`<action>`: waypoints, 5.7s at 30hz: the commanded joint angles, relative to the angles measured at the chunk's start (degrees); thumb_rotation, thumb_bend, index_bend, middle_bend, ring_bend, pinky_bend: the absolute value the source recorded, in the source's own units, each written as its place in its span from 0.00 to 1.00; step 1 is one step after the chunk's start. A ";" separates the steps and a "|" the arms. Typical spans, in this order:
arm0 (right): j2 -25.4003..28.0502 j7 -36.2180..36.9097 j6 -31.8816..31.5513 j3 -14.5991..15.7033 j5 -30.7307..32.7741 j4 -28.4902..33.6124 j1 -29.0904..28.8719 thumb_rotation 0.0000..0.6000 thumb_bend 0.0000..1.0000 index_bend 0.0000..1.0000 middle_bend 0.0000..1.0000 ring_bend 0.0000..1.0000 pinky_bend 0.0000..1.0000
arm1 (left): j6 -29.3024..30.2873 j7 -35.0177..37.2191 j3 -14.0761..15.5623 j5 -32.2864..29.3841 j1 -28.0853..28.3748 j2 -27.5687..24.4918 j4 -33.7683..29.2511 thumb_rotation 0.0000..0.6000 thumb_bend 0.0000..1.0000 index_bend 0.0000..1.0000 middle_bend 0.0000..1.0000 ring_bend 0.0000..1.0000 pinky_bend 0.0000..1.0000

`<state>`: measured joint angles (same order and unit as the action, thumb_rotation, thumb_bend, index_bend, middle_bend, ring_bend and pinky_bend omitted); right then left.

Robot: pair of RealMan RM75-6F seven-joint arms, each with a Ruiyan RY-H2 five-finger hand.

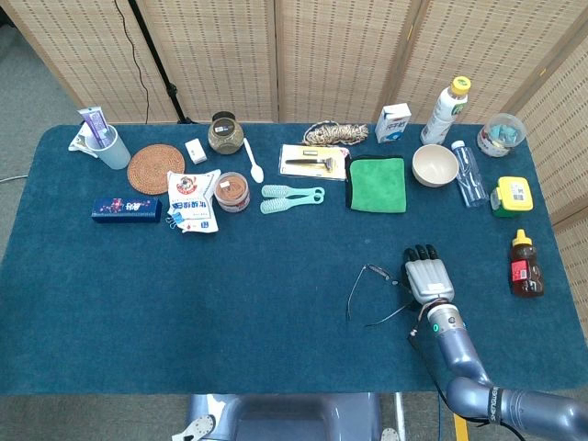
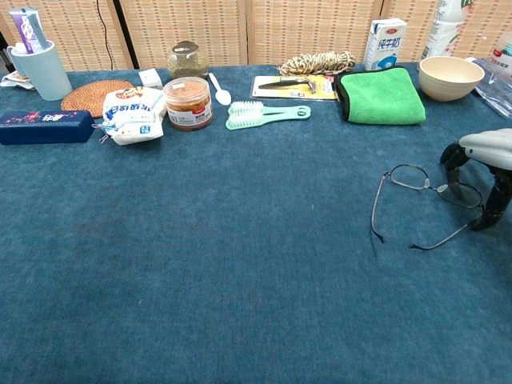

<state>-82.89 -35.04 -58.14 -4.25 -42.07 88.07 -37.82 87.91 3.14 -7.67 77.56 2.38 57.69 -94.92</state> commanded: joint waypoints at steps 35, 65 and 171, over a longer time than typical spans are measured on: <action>1.01 -2.66 0.67 -0.69 1.85 3.16 -2.31 1.00 0.03 0.44 0.11 0.04 0.00 | -0.82 -1.40 -0.20 -0.29 0.60 0.52 -0.33 0.98 0.38 0.20 0.11 0.07 0.02; -3.35 -1.54 -0.33 -2.42 2.93 0.78 -4.00 1.00 0.21 0.58 0.17 0.07 0.00 | -0.22 -1.79 -0.21 -0.41 0.21 -0.22 -0.91 0.98 0.38 0.20 0.11 0.05 0.01; 6.71 -15.78 2.94 5.62 11.38 14.21 -16.73 1.00 0.20 0.33 0.00 0.00 0.00 | 0.77 0.32 0.05 0.67 -0.82 0.16 0.45 0.99 0.38 0.20 0.09 0.03 0.00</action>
<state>-76.46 -50.62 -55.04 1.02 -30.52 102.03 -54.55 88.65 3.53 -7.62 78.11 1.52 57.83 -94.37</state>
